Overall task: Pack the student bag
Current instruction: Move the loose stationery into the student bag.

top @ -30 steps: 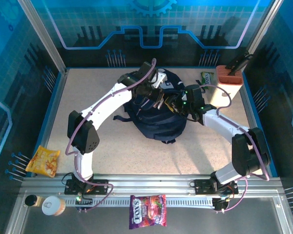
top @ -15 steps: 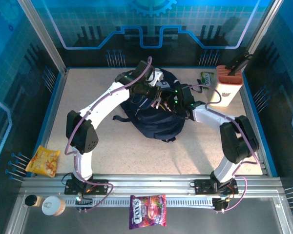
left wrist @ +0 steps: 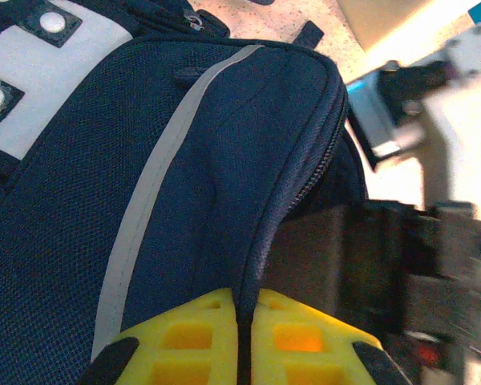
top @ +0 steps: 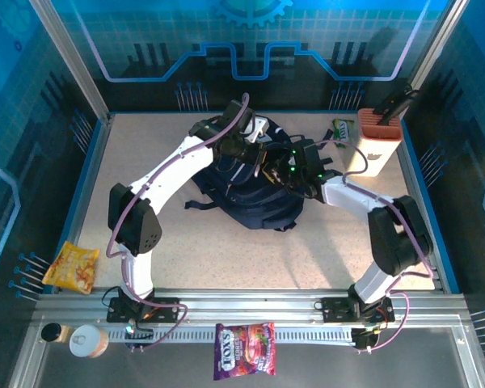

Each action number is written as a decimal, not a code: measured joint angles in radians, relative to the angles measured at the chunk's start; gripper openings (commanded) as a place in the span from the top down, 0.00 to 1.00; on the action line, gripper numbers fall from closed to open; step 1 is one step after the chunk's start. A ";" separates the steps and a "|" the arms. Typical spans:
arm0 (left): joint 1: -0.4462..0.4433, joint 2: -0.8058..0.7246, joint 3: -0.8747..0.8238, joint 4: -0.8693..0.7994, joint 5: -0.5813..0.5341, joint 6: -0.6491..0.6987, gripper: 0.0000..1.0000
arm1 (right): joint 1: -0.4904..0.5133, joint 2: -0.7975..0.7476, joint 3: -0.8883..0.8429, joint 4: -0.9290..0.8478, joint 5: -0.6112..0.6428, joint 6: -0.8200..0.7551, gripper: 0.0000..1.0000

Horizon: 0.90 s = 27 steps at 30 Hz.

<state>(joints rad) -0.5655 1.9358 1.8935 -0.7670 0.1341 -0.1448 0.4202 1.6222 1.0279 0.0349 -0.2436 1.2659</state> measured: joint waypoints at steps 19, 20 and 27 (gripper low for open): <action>0.011 -0.018 -0.032 0.032 0.021 -0.017 0.90 | 0.065 0.141 0.122 -0.037 0.000 0.025 1.00; 0.013 -0.018 -0.032 0.033 0.021 -0.019 0.90 | 0.063 0.150 0.124 -0.021 0.004 0.028 1.00; 0.020 -0.019 -0.035 0.042 0.025 -0.040 0.89 | 0.054 0.160 0.105 0.082 -0.003 0.037 0.96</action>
<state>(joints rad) -0.5453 1.9167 1.8587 -0.7254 0.1593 -0.1852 0.4744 1.7821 1.1324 0.1173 -0.2462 1.3025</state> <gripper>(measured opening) 0.107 0.051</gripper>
